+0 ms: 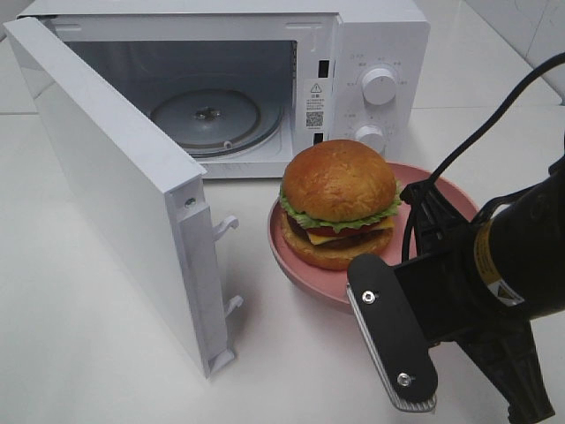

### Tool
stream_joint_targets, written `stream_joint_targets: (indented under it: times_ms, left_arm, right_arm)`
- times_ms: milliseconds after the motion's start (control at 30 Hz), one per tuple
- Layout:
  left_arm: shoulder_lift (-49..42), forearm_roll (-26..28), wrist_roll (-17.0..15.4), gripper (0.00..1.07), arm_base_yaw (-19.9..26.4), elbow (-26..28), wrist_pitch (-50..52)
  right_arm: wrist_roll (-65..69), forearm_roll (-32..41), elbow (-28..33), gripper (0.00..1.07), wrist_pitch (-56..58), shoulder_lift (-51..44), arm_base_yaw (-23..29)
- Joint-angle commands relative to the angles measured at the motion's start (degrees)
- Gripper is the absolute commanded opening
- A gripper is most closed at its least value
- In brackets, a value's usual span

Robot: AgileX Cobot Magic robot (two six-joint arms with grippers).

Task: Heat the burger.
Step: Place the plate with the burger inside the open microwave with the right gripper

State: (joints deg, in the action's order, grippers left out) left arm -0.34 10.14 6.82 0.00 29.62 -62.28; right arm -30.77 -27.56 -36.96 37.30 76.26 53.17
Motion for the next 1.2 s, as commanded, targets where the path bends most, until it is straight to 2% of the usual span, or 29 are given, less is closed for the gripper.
stream_joint_targets:
  times_ms: [33,333,567,600,867,1200]
  left_arm:
    - [-0.92,0.29,0.11,1.0,-0.11,0.0,0.8]
    - [-0.92,0.29,0.11,1.0,-0.11,0.0,0.8]
    - [-0.92,0.29,0.11,1.0,-0.11,0.0,0.8]
    - [-0.92,0.29,0.11,1.0,-0.11,0.0,0.8]
    - [-0.92,0.29,0.11,1.0,-0.11,0.0,0.8]
    - [-0.92,0.29,0.11,1.0,-0.11,0.0,0.8]
  right_arm:
    - [-10.08,1.83,0.0,0.0,-5.67,-0.46,-2.98]
    - [-23.89,8.71,0.0,0.0,-9.34,-0.4,-8.37]
    - [-36.15,16.5,0.0,0.0,-11.86,-0.4,-13.87]
    - [-39.94,19.42,0.0,0.0,-12.15,-0.4,-15.47]
    - [-53.06,27.56,0.0,0.0,-14.32,-0.4,-19.88]
    - [-55.52,27.16,-0.92,0.0,-16.79,-0.29,-19.88]
